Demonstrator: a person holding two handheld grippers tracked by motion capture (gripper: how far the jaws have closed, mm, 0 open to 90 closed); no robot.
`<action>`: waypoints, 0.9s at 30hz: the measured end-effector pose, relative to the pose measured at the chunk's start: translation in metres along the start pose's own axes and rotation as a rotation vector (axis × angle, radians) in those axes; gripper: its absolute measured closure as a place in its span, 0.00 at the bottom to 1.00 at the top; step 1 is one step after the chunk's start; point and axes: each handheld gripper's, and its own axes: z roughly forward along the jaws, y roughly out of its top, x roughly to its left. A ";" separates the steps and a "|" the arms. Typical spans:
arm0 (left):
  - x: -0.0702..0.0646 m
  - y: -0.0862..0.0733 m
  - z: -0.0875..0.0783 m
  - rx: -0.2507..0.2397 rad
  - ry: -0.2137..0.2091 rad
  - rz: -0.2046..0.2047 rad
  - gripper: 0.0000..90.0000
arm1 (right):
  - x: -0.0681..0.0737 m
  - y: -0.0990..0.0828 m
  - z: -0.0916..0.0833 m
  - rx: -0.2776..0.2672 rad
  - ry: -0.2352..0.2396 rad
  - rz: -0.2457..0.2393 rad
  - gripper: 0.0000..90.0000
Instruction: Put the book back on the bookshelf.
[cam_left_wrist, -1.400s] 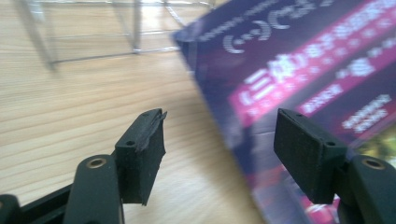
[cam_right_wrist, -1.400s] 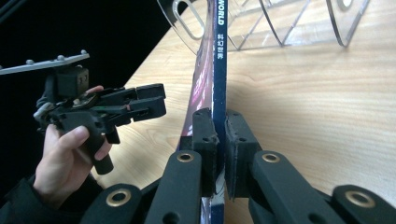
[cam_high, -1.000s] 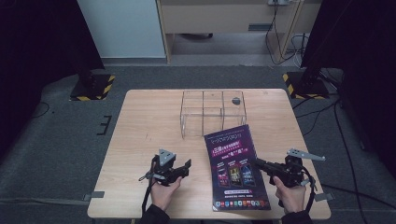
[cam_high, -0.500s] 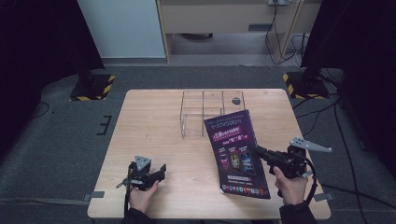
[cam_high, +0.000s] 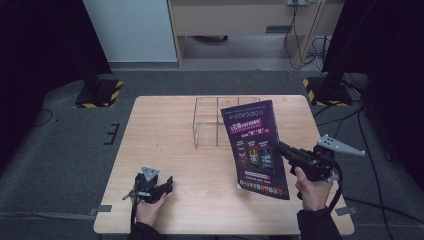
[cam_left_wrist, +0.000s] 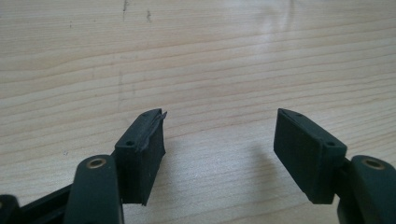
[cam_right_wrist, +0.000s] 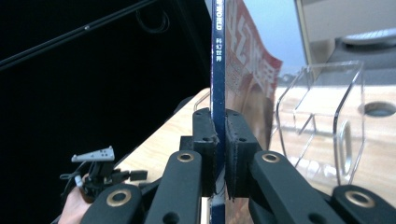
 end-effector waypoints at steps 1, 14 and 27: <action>0.000 0.000 0.001 0.002 0.004 0.003 0.36 | 0.001 0.002 0.000 -0.003 0.000 -0.005 0.94; 0.001 -0.002 0.005 0.010 0.026 0.023 0.34 | 0.002 0.026 0.004 -0.080 -0.041 -0.045 0.94; 0.001 -0.001 0.006 0.011 0.029 0.022 0.32 | -0.007 0.044 0.014 -0.152 -0.111 -0.079 0.95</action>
